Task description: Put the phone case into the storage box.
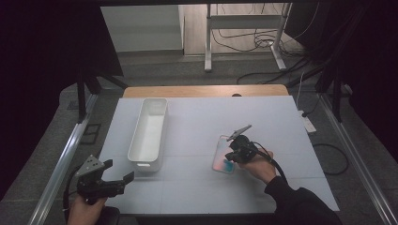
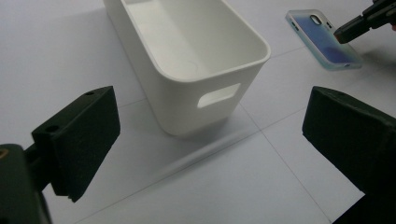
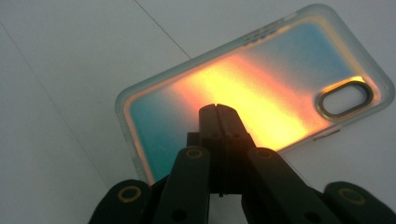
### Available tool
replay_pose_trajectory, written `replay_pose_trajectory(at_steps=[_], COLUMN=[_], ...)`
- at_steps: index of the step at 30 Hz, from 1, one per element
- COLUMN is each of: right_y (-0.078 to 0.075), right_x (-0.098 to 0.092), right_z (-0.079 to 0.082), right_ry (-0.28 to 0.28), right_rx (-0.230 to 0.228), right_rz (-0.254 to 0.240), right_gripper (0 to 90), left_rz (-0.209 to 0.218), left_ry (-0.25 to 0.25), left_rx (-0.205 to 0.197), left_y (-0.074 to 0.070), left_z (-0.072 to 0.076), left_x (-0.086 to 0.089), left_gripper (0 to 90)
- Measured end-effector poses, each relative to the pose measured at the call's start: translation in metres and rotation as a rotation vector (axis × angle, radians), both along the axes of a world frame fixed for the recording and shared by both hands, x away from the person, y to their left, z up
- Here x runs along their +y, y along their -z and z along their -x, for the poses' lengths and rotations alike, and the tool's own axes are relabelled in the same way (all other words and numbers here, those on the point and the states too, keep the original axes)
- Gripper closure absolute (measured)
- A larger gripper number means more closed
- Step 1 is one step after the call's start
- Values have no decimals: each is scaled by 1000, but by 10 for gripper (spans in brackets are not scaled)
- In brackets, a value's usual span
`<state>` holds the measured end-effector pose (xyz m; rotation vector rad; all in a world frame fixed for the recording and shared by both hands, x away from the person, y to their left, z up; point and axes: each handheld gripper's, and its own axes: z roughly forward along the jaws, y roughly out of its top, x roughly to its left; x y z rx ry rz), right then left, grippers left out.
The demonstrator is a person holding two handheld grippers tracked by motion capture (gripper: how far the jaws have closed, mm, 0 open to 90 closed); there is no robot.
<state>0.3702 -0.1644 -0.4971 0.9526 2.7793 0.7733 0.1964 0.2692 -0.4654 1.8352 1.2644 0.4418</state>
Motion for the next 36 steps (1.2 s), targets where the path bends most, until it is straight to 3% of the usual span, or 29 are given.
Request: replay_pose_trajectory(at_steps=[7,25,36], right_y=[8,5,3], right_x=[1,-11,-27], right_z=[2,2,-4], right_ry=[-11,6,48], right_rx=[15,40,37], right_rz=[22,38,57], right_gripper=[895,895,895], left_rz=[3,8,12], left_ry=[-1,-2,-1], left_rx=[-1,-1,-1], left_y=[0,0,0], left_z=[0,0,0], left_x=[0,0,1], left_gripper=[49,53,54])
